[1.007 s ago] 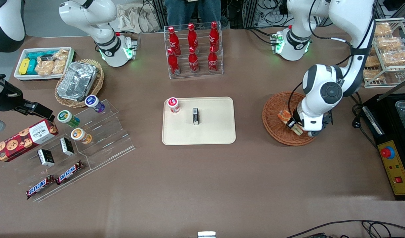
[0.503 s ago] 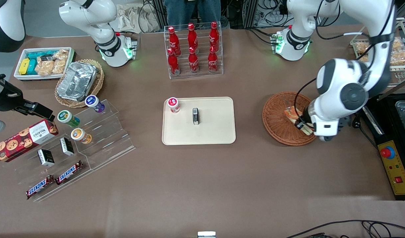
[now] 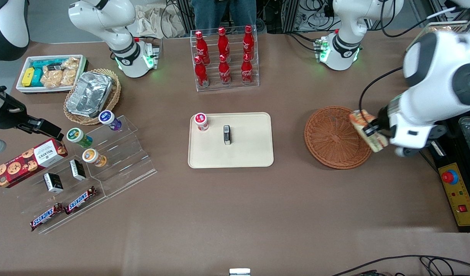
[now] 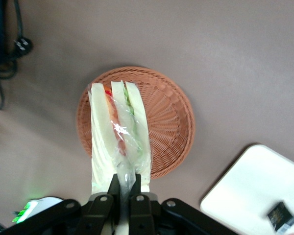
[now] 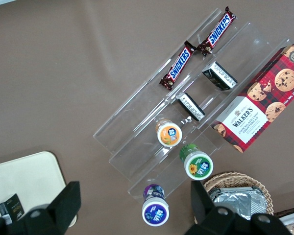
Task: Place sandwich from basket to tray
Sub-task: 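Lift the sandwich out of the basket with the left gripper, then carry the sandwich over the white tray and lower it down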
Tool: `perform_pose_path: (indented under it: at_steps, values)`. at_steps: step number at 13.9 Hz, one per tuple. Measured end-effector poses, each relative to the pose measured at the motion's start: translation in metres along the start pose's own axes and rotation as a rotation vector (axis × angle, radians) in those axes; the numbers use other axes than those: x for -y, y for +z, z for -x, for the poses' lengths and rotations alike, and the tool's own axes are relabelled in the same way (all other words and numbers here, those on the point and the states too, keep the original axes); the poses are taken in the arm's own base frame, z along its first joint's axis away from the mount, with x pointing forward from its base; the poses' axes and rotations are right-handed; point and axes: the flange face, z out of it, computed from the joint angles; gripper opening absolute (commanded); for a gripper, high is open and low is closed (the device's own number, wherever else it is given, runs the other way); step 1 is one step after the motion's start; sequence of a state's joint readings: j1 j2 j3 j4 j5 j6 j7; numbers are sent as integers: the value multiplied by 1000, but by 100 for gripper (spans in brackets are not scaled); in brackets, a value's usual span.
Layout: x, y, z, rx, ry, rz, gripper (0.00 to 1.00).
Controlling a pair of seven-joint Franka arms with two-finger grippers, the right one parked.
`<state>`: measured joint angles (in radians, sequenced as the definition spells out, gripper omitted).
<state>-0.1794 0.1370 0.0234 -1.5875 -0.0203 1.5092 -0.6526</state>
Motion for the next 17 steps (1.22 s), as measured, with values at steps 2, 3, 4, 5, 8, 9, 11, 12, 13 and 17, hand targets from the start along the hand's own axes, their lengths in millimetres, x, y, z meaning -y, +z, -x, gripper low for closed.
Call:
perform_pose_path:
  at_steps: [2, 3, 4, 5, 8, 9, 11, 12, 13, 17]
  values:
    - [11, -11, -3, 9, 20, -2, 0]
    - [13, -10, -3, 17, 25, -7, 0]
    - [13, -9, -1, 25, 32, -13, 0]
    - [11, -9, 1, 28, 41, -15, 0]
    - [-5, -14, 19, 23, 93, -16, 0]
    - [-16, -14, 29, 21, 120, -18, 0]
    - [-44, -11, 52, 20, 153, -28, 0]
    - [-57, -7, 63, 24, 162, -37, 0]
    - [-69, -2, 72, 30, 180, -43, 0]
    - [-93, 8, 91, 84, 221, -15, 0]
